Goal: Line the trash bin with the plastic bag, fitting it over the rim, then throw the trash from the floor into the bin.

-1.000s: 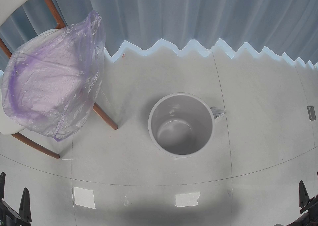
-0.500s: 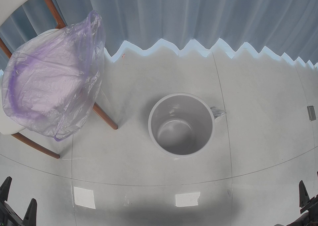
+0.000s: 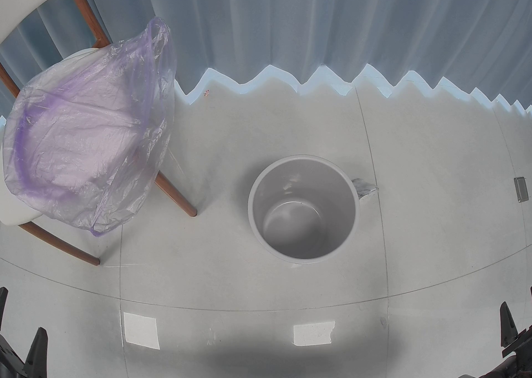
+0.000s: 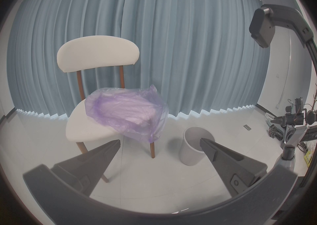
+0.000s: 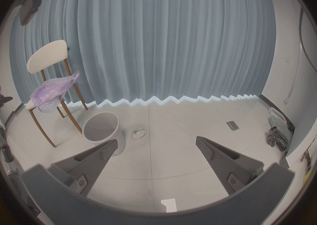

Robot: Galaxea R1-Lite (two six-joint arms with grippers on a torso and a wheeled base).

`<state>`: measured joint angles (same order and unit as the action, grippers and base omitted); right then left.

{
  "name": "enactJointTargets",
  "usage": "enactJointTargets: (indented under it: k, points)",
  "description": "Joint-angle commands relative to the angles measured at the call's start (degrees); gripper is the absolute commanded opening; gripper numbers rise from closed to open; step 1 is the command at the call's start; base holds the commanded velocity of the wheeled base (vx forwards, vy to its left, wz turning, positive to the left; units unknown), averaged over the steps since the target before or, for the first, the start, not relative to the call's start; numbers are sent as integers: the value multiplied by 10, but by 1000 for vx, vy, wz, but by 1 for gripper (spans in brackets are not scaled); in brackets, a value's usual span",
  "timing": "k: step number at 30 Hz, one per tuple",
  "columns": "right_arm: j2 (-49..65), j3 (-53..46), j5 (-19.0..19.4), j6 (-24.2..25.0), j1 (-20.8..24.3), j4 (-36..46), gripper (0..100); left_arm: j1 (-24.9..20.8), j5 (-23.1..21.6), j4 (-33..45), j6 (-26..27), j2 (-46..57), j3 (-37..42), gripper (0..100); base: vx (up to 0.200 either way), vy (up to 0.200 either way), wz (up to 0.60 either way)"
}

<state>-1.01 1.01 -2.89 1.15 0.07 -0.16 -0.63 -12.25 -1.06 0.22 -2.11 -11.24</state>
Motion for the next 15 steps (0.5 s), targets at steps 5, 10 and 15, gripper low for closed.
enactJointTargets:
  k: [5, 10, 15]
  points:
    - [10, -10, 0, 0, 0, 0, 100, -4, 0, -1, 1, -48, -32, 100, 0, 0, 0]
    - [10, -10, 0, 0, 0, 0, 100, -4, 0, -2, 21, -98, -53, 100, 0, 0, 0]
    - [10, -10, 0, 0, 0, 0, 100, -9, -14, -5, 24, -144, -77, 100, 0, 0, 0]
